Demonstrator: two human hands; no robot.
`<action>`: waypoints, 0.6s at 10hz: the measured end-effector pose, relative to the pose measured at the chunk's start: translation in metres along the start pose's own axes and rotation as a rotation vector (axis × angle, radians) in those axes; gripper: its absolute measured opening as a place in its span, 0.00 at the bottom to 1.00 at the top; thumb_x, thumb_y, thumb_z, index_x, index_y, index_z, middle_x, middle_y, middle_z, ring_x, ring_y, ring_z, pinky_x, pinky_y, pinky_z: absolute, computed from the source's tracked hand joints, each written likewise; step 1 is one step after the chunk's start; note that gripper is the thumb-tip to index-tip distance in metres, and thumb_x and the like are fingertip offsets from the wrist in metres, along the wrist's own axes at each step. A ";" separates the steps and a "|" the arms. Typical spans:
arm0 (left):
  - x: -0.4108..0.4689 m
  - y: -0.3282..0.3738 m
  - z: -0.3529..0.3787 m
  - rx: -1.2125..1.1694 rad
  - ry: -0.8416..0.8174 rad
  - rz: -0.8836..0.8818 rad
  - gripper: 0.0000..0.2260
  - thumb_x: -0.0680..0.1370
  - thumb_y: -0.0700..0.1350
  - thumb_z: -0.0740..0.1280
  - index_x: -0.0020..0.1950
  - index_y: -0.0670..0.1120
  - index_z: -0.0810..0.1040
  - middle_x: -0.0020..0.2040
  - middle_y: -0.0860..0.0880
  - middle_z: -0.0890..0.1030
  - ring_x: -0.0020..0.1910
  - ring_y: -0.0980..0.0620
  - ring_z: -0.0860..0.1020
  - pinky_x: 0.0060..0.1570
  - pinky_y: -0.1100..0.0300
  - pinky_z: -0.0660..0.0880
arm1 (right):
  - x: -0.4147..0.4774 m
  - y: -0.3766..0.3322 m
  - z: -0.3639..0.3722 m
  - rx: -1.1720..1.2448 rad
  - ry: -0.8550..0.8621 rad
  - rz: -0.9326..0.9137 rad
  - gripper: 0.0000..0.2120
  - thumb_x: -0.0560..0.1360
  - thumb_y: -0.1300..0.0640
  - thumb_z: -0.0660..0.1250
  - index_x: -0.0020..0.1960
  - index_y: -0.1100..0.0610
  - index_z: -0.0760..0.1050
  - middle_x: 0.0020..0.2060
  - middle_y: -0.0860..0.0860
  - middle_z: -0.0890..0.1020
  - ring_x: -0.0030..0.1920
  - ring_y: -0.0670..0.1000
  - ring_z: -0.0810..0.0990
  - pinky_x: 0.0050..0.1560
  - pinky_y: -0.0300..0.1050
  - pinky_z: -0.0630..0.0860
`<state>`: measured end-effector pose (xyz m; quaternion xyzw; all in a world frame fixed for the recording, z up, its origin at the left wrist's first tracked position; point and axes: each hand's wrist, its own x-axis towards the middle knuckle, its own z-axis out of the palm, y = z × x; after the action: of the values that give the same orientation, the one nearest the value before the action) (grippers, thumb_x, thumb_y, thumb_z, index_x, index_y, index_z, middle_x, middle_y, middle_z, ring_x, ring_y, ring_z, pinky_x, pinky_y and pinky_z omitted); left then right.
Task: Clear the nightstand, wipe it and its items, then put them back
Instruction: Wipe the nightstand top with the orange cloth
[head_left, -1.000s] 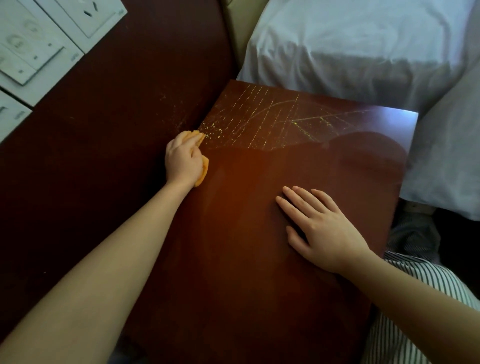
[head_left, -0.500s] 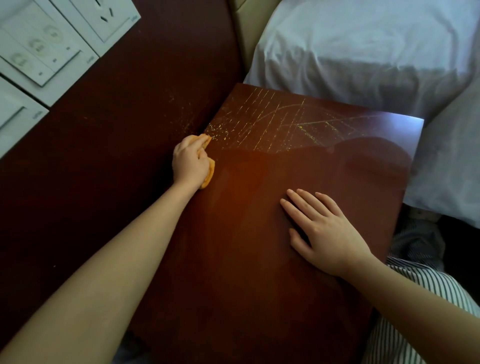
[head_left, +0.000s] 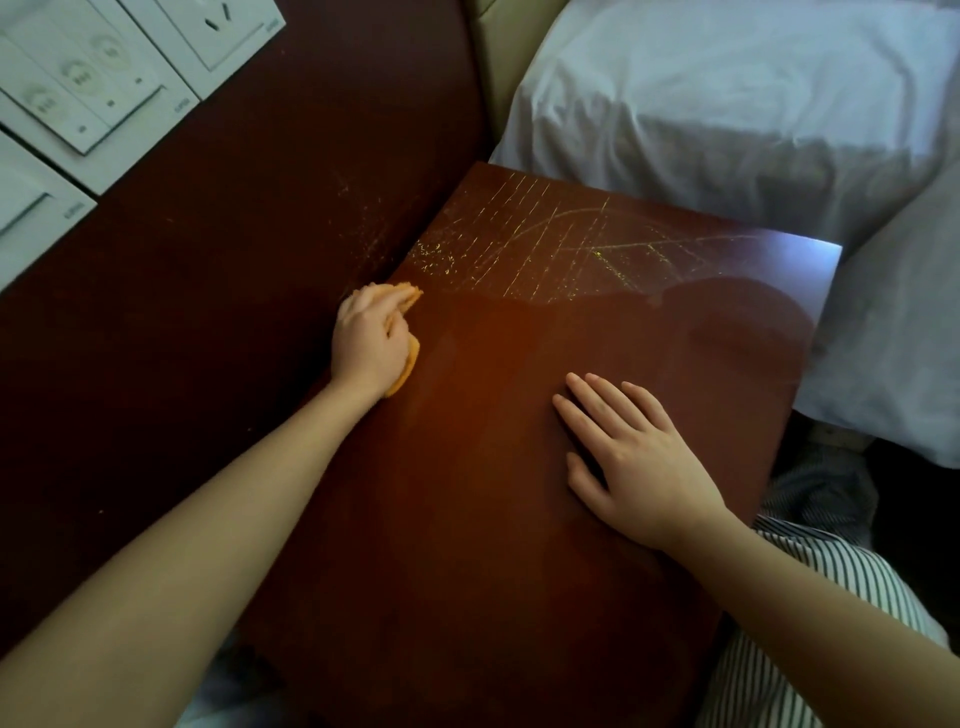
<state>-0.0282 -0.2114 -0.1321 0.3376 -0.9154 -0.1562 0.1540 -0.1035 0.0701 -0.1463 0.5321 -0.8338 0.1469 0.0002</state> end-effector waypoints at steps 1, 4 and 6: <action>0.011 0.026 0.015 0.037 0.119 -0.227 0.17 0.79 0.39 0.58 0.66 0.50 0.74 0.65 0.48 0.73 0.64 0.48 0.68 0.64 0.55 0.64 | 0.000 0.000 0.000 0.003 0.004 0.004 0.25 0.75 0.48 0.54 0.68 0.57 0.72 0.67 0.56 0.73 0.68 0.55 0.70 0.69 0.51 0.57; -0.033 0.033 0.012 -0.027 -0.083 0.155 0.17 0.78 0.41 0.57 0.64 0.52 0.75 0.64 0.49 0.74 0.65 0.48 0.67 0.65 0.52 0.63 | 0.000 -0.002 -0.002 -0.015 -0.008 0.010 0.25 0.75 0.48 0.53 0.67 0.58 0.73 0.67 0.57 0.73 0.67 0.56 0.71 0.68 0.50 0.56; -0.028 0.008 -0.003 0.043 -0.058 0.120 0.17 0.78 0.41 0.58 0.66 0.51 0.74 0.62 0.46 0.73 0.59 0.46 0.68 0.57 0.55 0.69 | 0.000 -0.002 -0.003 -0.006 -0.005 0.014 0.25 0.75 0.48 0.54 0.66 0.58 0.73 0.66 0.57 0.74 0.67 0.56 0.72 0.68 0.50 0.56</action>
<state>-0.0111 -0.1876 -0.1316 0.2805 -0.9412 -0.1368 0.1292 -0.1020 0.0696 -0.1429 0.5268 -0.8379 0.1431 -0.0011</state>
